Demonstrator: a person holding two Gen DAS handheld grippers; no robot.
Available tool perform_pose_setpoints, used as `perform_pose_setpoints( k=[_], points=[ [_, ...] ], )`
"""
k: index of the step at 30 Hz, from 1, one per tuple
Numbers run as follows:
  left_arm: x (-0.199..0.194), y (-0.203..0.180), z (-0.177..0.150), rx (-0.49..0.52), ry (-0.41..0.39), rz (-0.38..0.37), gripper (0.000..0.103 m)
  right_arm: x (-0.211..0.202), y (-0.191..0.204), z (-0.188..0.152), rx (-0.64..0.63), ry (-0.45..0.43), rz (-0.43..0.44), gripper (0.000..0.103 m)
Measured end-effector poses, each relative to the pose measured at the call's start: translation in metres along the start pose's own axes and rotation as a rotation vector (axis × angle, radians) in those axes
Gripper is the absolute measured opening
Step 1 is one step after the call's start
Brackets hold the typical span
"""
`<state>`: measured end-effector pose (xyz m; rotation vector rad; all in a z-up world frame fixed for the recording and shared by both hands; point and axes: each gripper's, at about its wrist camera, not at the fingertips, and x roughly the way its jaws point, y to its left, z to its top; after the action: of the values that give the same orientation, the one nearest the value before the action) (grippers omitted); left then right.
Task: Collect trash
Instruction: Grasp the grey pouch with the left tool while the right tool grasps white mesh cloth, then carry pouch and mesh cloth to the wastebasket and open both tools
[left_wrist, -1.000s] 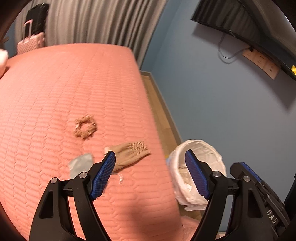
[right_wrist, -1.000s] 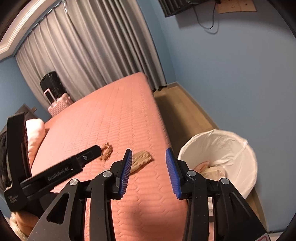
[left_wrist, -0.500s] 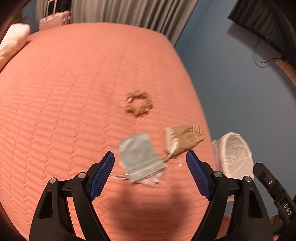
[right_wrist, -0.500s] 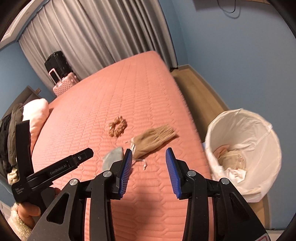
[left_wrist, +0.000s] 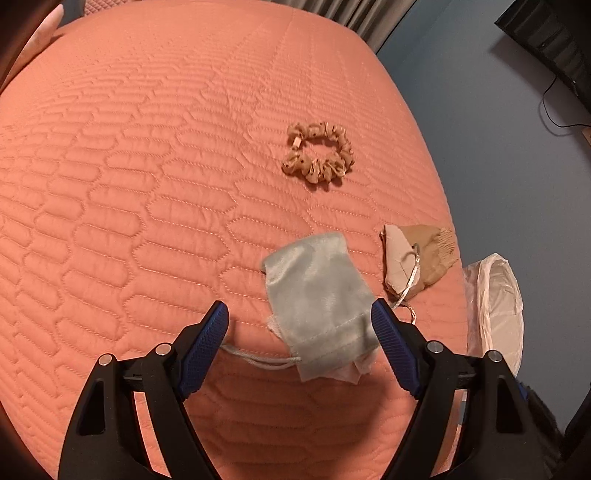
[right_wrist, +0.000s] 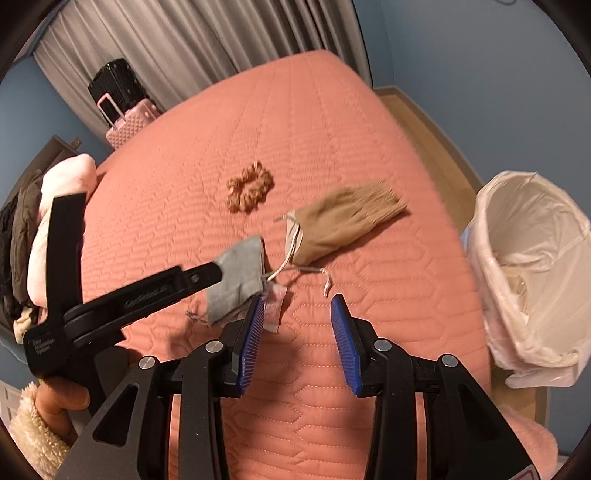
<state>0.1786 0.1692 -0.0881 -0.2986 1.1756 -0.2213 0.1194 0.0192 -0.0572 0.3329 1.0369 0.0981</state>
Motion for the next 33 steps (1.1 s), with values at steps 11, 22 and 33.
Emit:
perform_pose_setpoints(
  k=[11, 22, 33],
  points=[
    [0.026, 0.004, 0.009, -0.032, 0.048, -0.049, 0.019, 0.056, 0.009, -0.007, 0.002, 0.101, 0.024, 0.038],
    [-0.009, 0.029, 0.017, -0.023, -0.048, 0.006, 0.008, 0.093, 0.029, -0.003, 0.010, 0.149, 0.068, 0.041],
    [-0.032, 0.021, 0.015, 0.034, -0.100, 0.044, 0.008, 0.074, 0.045, 0.005, -0.038, 0.097, 0.077, 0.017]
  ],
)
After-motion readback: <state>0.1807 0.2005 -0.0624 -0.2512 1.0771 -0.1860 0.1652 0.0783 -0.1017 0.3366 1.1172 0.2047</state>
